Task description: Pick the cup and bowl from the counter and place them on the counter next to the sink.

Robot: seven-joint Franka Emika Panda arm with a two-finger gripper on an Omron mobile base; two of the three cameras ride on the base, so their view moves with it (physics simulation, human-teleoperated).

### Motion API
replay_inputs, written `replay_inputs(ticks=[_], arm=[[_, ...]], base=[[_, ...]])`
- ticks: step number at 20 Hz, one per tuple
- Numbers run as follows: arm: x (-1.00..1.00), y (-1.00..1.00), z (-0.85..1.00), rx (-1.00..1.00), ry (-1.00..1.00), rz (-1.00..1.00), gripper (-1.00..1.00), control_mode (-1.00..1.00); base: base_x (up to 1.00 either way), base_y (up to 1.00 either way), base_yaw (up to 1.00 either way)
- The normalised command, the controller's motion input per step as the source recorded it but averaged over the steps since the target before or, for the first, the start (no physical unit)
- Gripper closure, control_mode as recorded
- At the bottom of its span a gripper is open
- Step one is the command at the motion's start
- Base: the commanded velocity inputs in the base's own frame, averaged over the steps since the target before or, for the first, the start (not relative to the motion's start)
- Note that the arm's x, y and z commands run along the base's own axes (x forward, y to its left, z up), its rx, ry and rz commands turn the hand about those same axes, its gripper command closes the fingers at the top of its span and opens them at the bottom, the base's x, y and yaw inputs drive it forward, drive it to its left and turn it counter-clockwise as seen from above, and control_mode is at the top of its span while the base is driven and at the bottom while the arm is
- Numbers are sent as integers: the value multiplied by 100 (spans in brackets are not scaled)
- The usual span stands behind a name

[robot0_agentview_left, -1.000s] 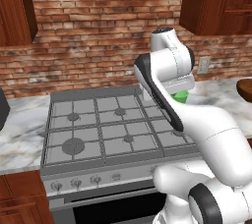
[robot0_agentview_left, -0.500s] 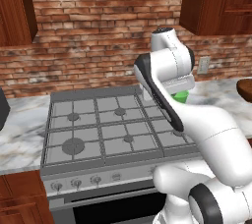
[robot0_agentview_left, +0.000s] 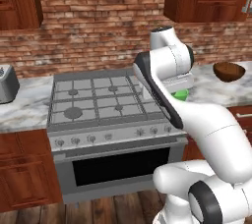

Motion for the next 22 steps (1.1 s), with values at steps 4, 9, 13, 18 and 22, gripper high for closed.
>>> replay_inputs(ticks=[4, 9, 13, 18, 22], arm=[[0, 0, 0, 0, 0, 0, 100, 100], [0, 0, 0, 0, 0, 0, 100, 100], [0, 0, 0, 0, 0, 0, 100, 100], [0, 0, 0, 0, 0, 0, 100, 100], [0, 0, 0, 0, 0, 0, 100, 100]], base=[[-3, -1, -1], [17, 2, 49], [0, 0, 98], [0, 0, 100], [0, 0, 100]])
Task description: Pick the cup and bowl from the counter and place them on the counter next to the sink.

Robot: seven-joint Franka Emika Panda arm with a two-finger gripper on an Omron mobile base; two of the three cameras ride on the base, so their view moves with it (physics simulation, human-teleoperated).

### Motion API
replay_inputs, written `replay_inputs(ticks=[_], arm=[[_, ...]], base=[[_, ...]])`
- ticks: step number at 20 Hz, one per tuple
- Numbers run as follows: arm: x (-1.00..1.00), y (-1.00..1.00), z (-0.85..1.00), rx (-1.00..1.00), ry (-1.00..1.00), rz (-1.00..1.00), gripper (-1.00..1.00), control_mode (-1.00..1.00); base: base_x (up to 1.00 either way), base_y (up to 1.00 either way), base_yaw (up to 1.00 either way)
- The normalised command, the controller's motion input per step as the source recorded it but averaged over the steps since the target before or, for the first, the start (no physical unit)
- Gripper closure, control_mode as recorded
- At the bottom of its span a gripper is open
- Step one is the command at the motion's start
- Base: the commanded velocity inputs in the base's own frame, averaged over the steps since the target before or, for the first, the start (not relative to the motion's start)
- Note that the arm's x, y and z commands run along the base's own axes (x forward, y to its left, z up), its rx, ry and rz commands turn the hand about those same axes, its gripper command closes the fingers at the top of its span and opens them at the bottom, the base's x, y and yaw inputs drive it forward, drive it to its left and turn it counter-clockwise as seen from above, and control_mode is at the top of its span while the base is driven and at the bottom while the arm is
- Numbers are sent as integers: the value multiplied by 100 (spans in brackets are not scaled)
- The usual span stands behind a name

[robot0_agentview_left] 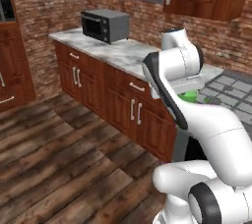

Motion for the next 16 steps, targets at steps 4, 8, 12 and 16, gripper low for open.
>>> replay_inputs(ticks=[4, 8, 12, 16], arm=[[0, 0, 0, 0, 0, 0, 100, 100], [0, 0, 0, 0, 0, 0, 100, 100], [0, 0, 0, 0, 0, 0, 100, 100], [0, 0, 0, 0, 0, 0, 100, 100]], base=[[0, 0, 100], [0, 0, 100], [0, -6, 95], [-4, -19, 90]])
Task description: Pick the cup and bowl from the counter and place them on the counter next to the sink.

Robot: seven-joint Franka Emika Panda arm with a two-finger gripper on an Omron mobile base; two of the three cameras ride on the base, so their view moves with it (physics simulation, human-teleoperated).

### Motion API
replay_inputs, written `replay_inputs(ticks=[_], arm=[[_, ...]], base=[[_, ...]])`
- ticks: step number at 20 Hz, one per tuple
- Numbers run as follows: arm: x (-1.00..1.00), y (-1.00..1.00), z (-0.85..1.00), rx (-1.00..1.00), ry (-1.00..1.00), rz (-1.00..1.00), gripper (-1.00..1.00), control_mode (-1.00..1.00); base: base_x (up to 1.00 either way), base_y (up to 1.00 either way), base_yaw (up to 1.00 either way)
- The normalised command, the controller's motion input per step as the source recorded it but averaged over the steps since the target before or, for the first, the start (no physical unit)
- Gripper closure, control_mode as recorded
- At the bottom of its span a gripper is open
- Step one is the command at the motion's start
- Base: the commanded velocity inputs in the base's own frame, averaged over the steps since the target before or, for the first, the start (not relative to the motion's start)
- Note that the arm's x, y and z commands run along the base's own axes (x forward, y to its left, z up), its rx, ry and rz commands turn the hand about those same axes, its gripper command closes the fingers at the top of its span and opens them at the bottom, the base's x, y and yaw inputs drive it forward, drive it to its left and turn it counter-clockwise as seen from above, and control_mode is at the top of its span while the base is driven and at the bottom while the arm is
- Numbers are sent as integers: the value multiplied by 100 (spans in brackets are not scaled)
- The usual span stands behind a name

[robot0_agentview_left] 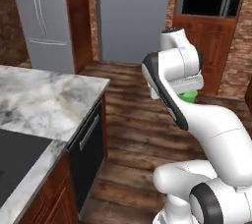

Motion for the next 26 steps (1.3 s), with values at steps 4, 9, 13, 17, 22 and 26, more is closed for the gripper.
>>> replay_inputs(ticks=[4, 9, 13, 17, 22, 26], arm=[[0, 0, 0, 0, 0, 0, 100, 100], [0, 0, 0, 0, 0, 0, 100, 100], [0, 0, 0, 0, 0, 0, 100, 100], [0, 0, 0, 0, 0, 0, 100, 100], [0, 0, 0, 0, 0, 0, 100, 100], [0, 0, 0, 0, 0, 0, 100, 100]], base=[[-11, -32, 87], [-11, -43, 84], [3, -55, 75], [83, -77, 25], [100, -96, 0], [87, -72, 4]])
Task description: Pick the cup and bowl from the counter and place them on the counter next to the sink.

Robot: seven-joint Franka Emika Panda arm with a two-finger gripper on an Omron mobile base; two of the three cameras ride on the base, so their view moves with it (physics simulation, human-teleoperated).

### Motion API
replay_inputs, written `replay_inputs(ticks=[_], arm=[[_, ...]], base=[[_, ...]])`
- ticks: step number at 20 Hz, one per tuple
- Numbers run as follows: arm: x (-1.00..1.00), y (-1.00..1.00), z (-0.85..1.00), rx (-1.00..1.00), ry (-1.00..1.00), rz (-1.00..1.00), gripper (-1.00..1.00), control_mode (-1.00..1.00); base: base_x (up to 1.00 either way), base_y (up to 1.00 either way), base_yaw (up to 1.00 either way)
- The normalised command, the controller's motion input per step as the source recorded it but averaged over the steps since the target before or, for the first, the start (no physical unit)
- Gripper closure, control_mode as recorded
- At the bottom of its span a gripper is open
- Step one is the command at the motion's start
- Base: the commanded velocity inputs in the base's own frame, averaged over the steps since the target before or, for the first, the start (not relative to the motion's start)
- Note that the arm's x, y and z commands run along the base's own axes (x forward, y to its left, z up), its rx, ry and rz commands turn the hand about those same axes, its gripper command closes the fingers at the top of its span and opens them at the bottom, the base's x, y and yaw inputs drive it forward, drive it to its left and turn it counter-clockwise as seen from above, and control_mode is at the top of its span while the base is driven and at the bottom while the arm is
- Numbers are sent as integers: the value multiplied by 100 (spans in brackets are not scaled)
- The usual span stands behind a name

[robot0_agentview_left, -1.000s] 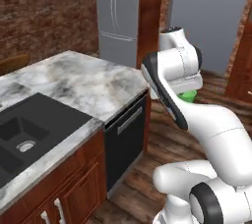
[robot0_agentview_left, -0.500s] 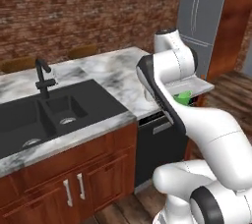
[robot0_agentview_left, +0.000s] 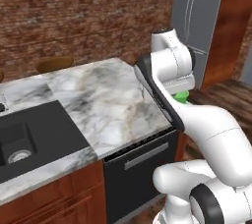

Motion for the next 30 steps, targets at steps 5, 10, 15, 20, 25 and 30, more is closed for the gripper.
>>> replay_inputs(ticks=[5, 10, 15, 20, 25, 30], arm=[[0, 0, 0, 0, 0, 0, 100, 100], [0, 0, 0, 0, 0, 0, 100, 100], [0, 0, 0, 0, 0, 0, 100, 100], [0, 0, 0, 0, 0, 0, 100, 100], [0, 0, 0, 0, 0, 0, 100, 100], [0, 0, 0, 0, 0, 0, 100, 100]], base=[[60, -4, 19], [52, -16, 30], [34, -27, 26], [0, -1, 2], [0, 0, 0], [0, 0, 0]])
